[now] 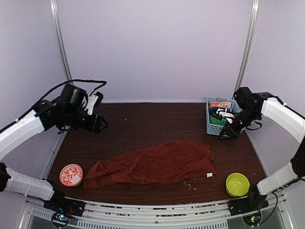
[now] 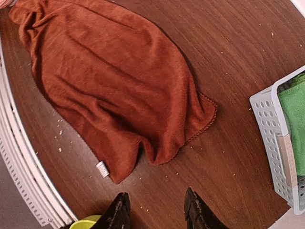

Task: Roll the towels
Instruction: Pick up the towel from the center of the board.

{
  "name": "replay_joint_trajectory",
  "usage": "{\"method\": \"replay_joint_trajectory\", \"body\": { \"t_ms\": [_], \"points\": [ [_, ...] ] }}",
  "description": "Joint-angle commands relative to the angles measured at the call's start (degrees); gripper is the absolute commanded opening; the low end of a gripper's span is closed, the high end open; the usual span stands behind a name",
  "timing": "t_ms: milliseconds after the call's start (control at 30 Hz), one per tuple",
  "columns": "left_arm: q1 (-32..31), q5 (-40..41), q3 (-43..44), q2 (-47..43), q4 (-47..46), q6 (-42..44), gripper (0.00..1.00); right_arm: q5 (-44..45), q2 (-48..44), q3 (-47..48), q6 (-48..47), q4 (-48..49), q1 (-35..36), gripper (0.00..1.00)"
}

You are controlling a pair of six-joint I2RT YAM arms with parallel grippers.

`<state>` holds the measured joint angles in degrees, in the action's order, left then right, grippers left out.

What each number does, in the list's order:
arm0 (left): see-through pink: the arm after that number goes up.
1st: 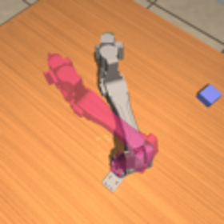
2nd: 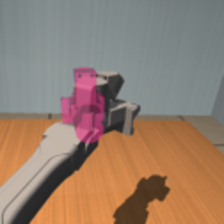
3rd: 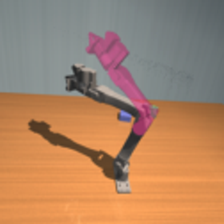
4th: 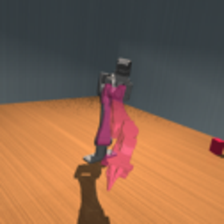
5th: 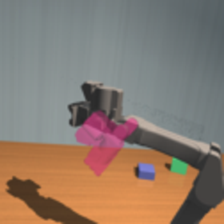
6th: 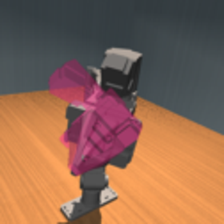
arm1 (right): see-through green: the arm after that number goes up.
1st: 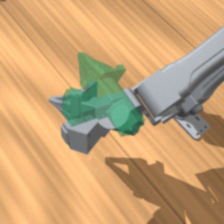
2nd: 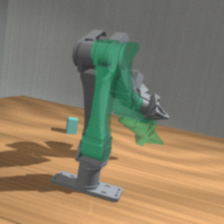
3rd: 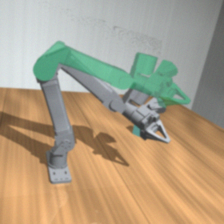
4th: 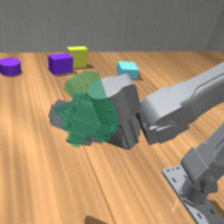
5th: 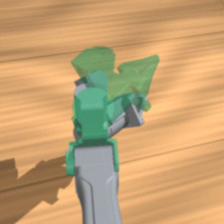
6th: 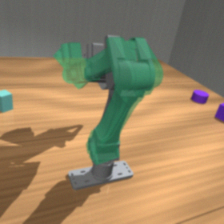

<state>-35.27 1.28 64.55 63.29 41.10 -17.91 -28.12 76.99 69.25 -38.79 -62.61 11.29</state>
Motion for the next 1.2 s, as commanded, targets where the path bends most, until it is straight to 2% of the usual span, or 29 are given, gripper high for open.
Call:
{"method": "replay_joint_trajectory", "body": {
  "t_ms": [0, 100, 200, 267, 333, 500, 633, 767, 867, 1000, 1167],
  "points": [
    [0.77, 1.13, -0.77, 12.13, 4.78, -4.9, 0.44, 3.87, 6.41, -1.01, 7.79, 8.97, 1.22, 0.38],
    [0.74, -2.92, -2.82, 15.85, 1.29, -6.05, 0.42, 6.25, 10.33, -2.84, 9.26, 12.77, 3.62, 0.38],
    [0.8, -1.86, -4.16, 19.61, 0.88, -6.9, 0.39, 10.49, 14.14, -4.33, 10.03, 15.15, 5.56, 0.38],
    [0.74, -1.48, -4.83, 21.82, 1.09, -7.09, 0.37, 10.7, 16.41, -5.37, 9.12, 15.04, 6.0, 0.38],
    [0.77, -4.9, -6.37, 23.31, -0.24, -6.75, 0.37, 10.6, 17.66, -7.25, 7.75, 14.79, 6.35, 0.38],
    [-0.57, -13.58, -13.4, 22.51, -7.22, -7.4, 0.36, 15.27, 17.23, -15.14, 4.92, 15.31, 6.46, 0.38],
    [-2.14, -16.63, -17.59, 22.1, -7.66, -8.14, 0.35, 18.66, 14.11, -20.34, 2.62, 13.29, 6.44, 0.37],
    [-4.83, -20.27, -20.75, 21.81, -6.44, -9.33, 0.33, 21.06, 9.98, -22.59, -0.89, 7.21, 6.09, 0.36],
    [-6.64, -21.13, -21.38, 21.47, -2.81, -10.04, 0.32, 19.73, 6.92, -20.57, -3.61, 2.22, 4.84, 0.35],
    [-6.86, -17.7, -19.29, 20.75, 2.17, -8.52, 0.31, 18.1, 6.23, -12.57, 1.73, 4.81, 2.27, 0.38],
    [-6.4, -12.14, -12.27, 23.23, 3.06, -5.59, 0.48, 14.55, 12.07, -4.38, 12.68, 15.36, 1.88, 0.34]
  ]
}}
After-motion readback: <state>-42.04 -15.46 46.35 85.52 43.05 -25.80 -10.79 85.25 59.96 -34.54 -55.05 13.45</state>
